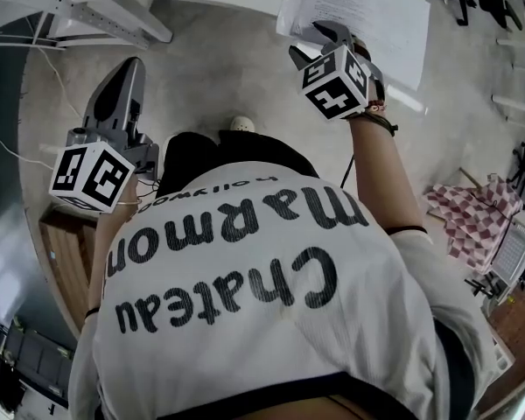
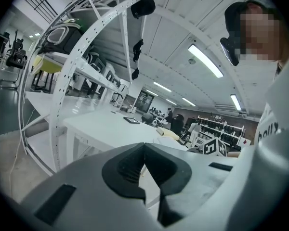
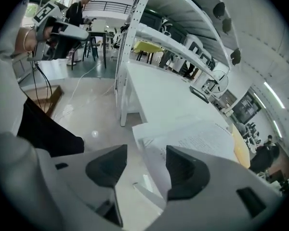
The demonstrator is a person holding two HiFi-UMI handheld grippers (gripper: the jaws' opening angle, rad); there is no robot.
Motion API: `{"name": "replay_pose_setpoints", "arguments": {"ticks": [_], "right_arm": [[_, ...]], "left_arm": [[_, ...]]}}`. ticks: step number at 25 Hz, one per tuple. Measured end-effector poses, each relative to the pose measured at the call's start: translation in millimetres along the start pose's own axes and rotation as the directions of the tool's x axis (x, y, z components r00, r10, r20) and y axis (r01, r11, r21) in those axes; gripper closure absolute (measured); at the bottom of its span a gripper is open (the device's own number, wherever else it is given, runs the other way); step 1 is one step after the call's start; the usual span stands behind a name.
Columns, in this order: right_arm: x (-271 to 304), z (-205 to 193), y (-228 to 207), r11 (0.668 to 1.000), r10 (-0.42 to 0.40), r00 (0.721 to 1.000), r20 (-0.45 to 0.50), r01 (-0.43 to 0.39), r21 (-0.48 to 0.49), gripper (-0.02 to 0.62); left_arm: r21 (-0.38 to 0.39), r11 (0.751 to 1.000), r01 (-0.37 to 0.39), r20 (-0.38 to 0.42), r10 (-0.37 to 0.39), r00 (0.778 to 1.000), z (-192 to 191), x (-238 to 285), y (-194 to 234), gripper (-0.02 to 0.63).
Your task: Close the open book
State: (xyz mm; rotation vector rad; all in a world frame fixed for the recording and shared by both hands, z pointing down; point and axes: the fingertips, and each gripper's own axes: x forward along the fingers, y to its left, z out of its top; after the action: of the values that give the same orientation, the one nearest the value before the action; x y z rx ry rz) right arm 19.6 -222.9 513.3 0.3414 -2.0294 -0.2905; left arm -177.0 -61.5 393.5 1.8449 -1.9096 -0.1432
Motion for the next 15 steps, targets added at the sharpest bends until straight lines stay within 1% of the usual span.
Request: {"name": "replay_pose_setpoints", "arguments": {"ticks": [4,9,15], "right_arm": [[7.3,-0.2,-3.6,0.999,-0.03,0.999,-0.033,0.032,0.04,0.336],[14.1,-0.2,-4.0,0.998,-0.059,0.995,-0.075,0.061,0.023,0.336],[22.3,-4.6,-5.0,0.994,-0.086,0.99,-0.111,0.092,0.051,0.337]], "left_arm": [[-0.003,1.0,-0.002,0.002,0.002,1.0,1.0,-0.9,3.3,0.583],[-0.008,1.0,-0.003,0.002,0.003,1.0,3.4,-1.3,9.0,0.583],[-0.01,1.0,-0.003,0.004,0.003,1.0,5.6,-2.0,14.8,0.583]]}}
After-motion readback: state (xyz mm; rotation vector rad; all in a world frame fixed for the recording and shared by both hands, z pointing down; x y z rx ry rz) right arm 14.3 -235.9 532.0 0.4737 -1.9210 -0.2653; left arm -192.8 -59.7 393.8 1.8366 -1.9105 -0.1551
